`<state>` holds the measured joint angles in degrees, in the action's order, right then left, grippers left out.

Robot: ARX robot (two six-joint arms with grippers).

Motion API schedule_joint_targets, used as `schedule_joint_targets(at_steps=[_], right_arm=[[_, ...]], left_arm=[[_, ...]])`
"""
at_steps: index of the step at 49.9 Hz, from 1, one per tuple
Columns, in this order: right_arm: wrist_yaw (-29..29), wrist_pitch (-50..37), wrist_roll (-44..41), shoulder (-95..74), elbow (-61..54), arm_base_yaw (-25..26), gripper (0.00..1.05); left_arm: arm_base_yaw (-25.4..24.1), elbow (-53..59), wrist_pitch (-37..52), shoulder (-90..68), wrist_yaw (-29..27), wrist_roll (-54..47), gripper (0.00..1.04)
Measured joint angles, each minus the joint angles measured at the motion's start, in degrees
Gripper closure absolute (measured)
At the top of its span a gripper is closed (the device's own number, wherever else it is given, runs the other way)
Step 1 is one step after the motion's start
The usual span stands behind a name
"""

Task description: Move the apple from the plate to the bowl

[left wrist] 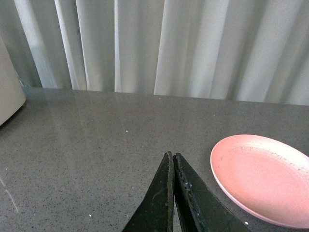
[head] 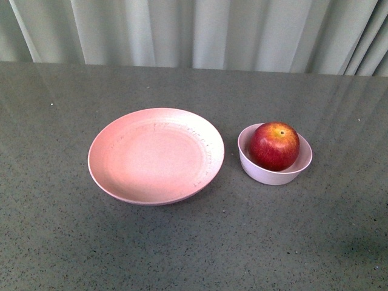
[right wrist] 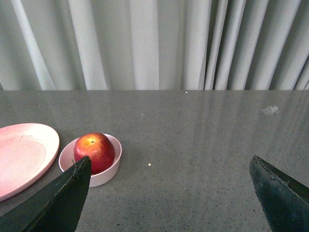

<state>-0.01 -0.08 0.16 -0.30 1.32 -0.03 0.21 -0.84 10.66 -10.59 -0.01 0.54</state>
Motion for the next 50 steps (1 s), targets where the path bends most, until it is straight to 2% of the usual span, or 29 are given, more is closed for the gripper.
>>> schedule_joint_targets(at_steps=[7,21,24,33,41,45,50], right_arm=[[0.00,0.00,0.00,-0.02,0.00,0.00,0.09],[0.02,0.00,0.00,0.00,0.00,0.00,0.09],[0.00,0.00,0.00,0.00,0.00,0.00,0.09],[0.02,0.00,0.00,0.00,0.00,0.00,0.09],[0.00,0.00,0.00,0.00,0.00,0.00,0.09],[0.00,0.00,0.00,0.00,0.00,0.00,0.09],[0.00,0.00,0.00,0.00,0.00,0.00,0.09]], left_arm=[[0.00,0.00,-10.01,8.35,0.00,-0.02,1.03],[-0.04,0.00,-10.67,9.70,0.02,-0.02,1.02],[-0.04,0.00,-10.69,9.70,0.00,-0.07,0.91],[-0.04,0.00,-10.67,9.70,0.00,-0.07,0.50],[-0.04,0.00,-10.67,9.70,0.00,-0.07,0.26],[-0.04,0.00,-10.67,9.70,0.00,-0.07,0.08],[-0.04,0.00,-10.67,9.70,0.00,-0.15,0.09]])
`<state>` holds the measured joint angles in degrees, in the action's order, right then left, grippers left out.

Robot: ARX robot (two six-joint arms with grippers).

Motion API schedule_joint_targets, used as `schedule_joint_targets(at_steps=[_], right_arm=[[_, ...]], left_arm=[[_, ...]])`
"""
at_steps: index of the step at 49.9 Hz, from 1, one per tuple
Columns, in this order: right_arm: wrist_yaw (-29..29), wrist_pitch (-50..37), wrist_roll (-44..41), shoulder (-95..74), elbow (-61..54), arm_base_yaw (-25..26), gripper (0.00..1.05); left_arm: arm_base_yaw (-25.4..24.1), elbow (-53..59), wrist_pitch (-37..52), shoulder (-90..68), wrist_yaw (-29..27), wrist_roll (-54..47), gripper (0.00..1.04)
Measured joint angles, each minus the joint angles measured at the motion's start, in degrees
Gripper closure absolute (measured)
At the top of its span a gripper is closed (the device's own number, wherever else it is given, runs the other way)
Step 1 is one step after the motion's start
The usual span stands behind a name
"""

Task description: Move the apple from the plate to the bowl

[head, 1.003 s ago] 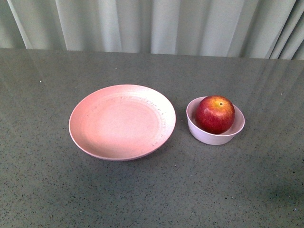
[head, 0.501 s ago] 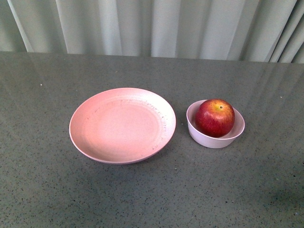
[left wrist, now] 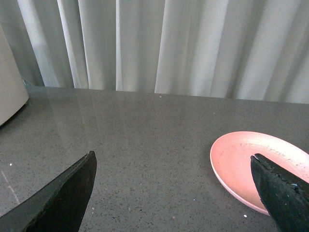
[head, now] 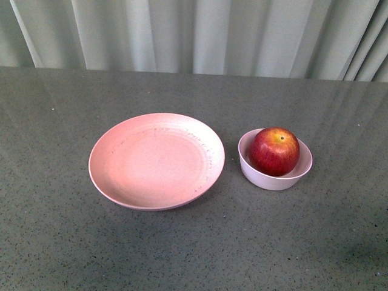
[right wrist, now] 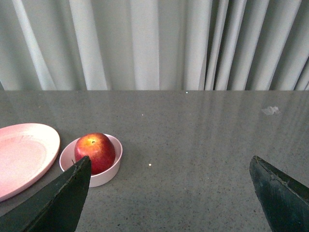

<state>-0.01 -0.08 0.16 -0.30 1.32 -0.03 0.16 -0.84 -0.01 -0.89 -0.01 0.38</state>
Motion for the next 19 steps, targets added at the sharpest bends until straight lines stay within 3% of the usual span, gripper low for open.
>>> schedule_joint_targets(at_steps=[19], right_arm=[[0.00,0.00,-0.02,0.00,0.00,0.00,0.09]], left_arm=[[0.00,0.00,0.00,0.00,0.00,0.00,0.09]])
